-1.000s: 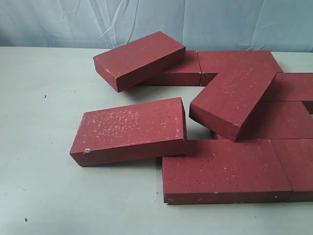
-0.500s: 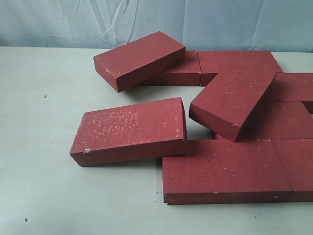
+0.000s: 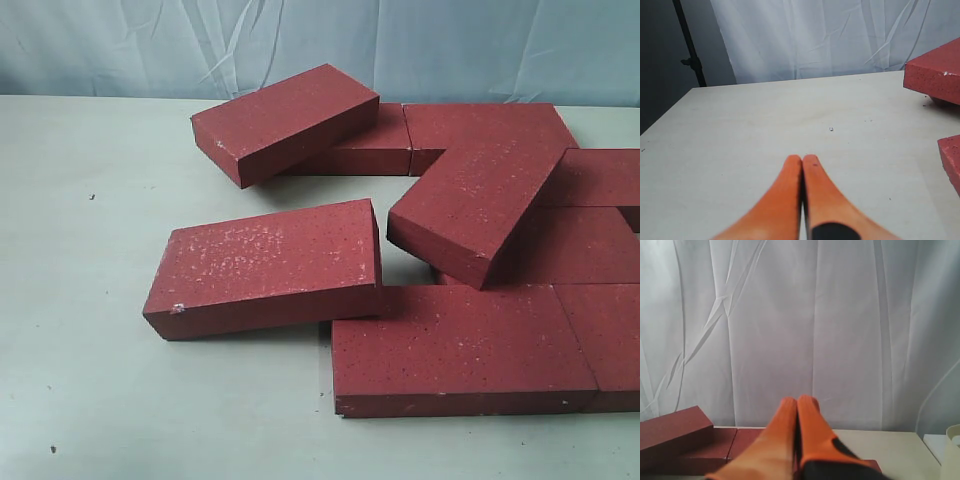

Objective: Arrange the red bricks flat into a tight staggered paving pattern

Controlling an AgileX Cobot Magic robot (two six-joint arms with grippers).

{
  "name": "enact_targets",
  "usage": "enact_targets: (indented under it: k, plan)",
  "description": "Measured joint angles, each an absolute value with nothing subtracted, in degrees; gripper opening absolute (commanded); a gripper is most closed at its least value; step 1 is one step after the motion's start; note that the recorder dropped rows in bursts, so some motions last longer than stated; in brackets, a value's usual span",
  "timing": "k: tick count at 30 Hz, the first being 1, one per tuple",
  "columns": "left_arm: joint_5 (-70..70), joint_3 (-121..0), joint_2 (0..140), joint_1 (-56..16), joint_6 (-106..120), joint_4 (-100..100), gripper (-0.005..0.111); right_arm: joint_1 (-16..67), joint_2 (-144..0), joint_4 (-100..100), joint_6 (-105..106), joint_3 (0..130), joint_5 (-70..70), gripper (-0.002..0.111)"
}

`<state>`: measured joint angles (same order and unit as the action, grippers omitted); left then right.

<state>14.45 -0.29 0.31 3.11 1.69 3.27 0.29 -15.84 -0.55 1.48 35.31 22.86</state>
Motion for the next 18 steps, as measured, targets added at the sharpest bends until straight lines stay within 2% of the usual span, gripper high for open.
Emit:
enact_targets:
  k: [8,18]
  plan:
    - [14.4,-0.3,0.3,3.1,1.7,3.3,0.000,0.3,-18.7,-1.7,1.5,36.0,26.3,-0.001]
    - [14.4,-0.3,0.3,3.1,1.7,3.3,0.000,0.3,-29.1,-6.6,1.5,40.4,35.9,-0.001]
